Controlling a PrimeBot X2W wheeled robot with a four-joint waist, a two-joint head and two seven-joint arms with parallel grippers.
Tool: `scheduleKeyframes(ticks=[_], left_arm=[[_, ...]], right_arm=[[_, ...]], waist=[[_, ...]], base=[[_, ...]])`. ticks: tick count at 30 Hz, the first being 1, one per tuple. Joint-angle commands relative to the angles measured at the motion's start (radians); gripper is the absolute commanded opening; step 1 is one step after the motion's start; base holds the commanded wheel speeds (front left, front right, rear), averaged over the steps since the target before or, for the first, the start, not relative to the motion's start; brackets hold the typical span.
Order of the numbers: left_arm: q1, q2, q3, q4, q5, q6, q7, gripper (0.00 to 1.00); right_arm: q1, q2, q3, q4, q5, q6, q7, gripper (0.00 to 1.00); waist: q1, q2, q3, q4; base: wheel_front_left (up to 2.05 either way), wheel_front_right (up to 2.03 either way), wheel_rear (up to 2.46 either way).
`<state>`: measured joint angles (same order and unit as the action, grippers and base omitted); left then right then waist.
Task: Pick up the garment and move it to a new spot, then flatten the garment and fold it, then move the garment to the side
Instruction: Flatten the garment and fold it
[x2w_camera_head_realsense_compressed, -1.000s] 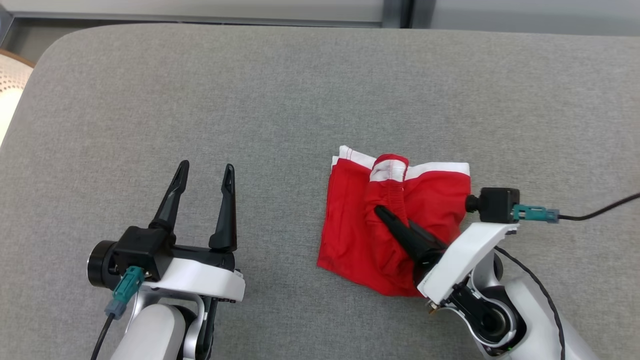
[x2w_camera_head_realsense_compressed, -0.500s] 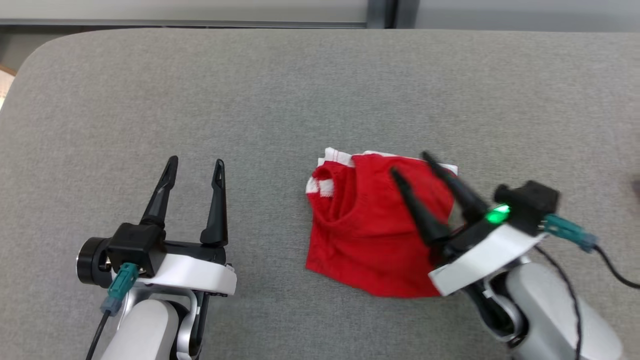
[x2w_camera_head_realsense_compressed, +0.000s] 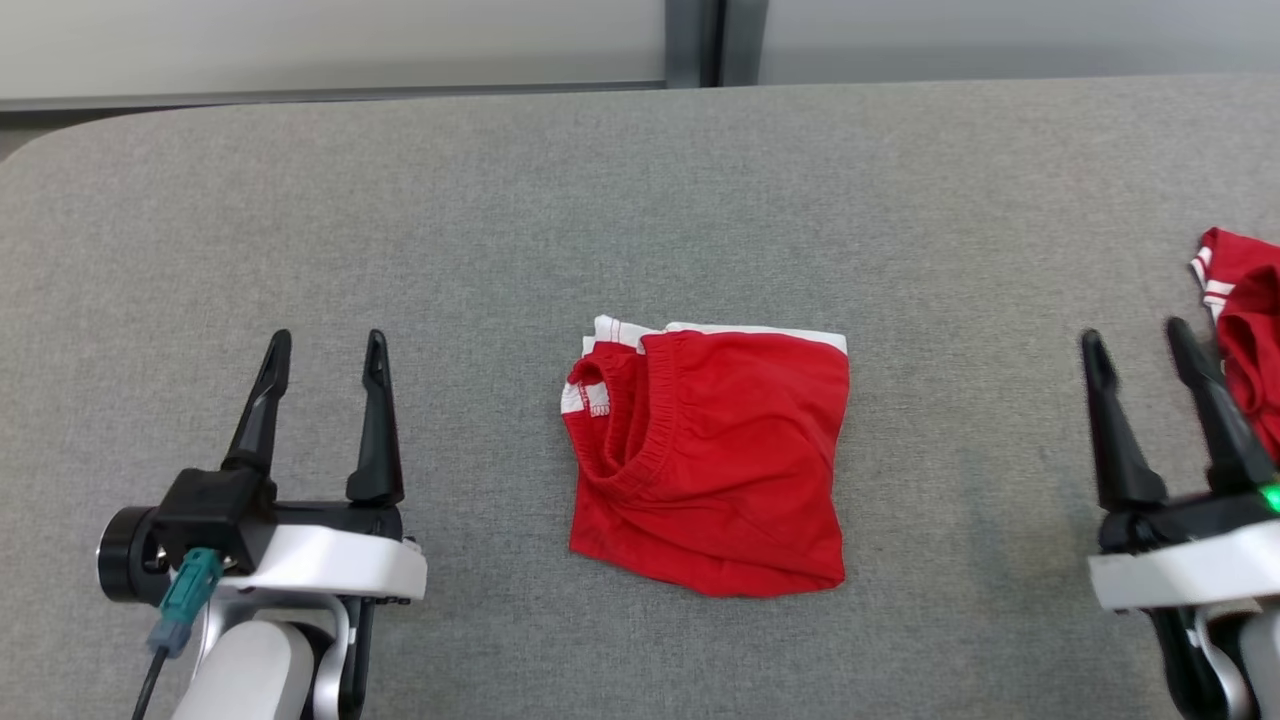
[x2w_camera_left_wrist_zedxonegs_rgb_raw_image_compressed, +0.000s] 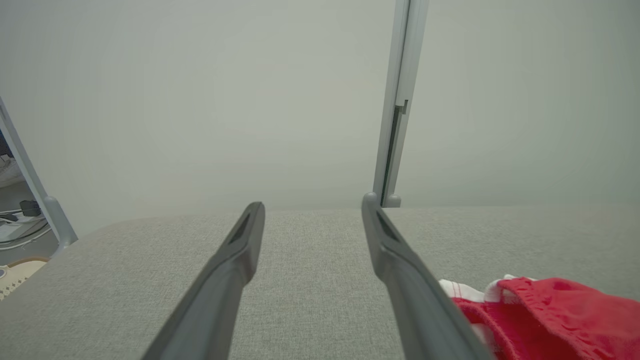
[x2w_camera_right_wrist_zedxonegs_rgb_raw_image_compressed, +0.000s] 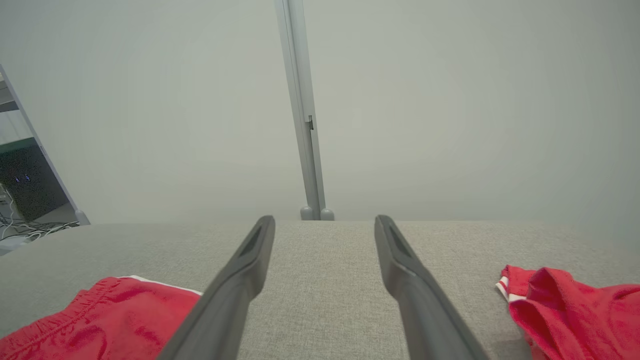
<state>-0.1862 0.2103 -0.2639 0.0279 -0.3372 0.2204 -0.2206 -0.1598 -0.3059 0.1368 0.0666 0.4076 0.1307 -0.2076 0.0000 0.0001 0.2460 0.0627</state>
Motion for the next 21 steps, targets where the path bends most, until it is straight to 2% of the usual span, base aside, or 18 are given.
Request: scheduleKeyframes(ticks=[1, 7, 18, 21], left_arm=[[0.011, 0.008, 0.009, -0.006, -0.005, 0.005, -0.004, 1.00], [0.063, 0.019, 0.020, -0.011, -0.025, 0.000, -0.011, 1.00], [0.198, 0.046, 0.005, -0.002, -0.039, -0.005, -0.002, 1.00], [0.221, 0.051, 0.001, -0.012, -0.043, -0.005, 0.007, 1.00]], right_arm=[[0.020, 0.004, -0.018, -0.017, -0.017, 0.000, 0.005, 1.00], [0.116, 0.038, -0.101, -0.098, -0.081, 0.000, 0.064, 1.00], [0.267, 0.088, -0.139, -0.172, -0.121, 0.000, 0.165, 1.00], [0.291, 0.096, -0.148, -0.184, -0.118, 0.000, 0.175, 1.00]], waist=[[0.0000, -0.0001, -0.008, -0.008], [0.0000, -0.0001, -0.064, -0.027], [0.0000, -0.0001, -0.242, -0.032], [0.0000, -0.0001, -0.260, -0.032]], base=[[0.00, 0.00, 0.00], [0.00, 0.00, 0.00], [0.00, 0.00, 0.00], [0.00, 0.00, 0.00]])
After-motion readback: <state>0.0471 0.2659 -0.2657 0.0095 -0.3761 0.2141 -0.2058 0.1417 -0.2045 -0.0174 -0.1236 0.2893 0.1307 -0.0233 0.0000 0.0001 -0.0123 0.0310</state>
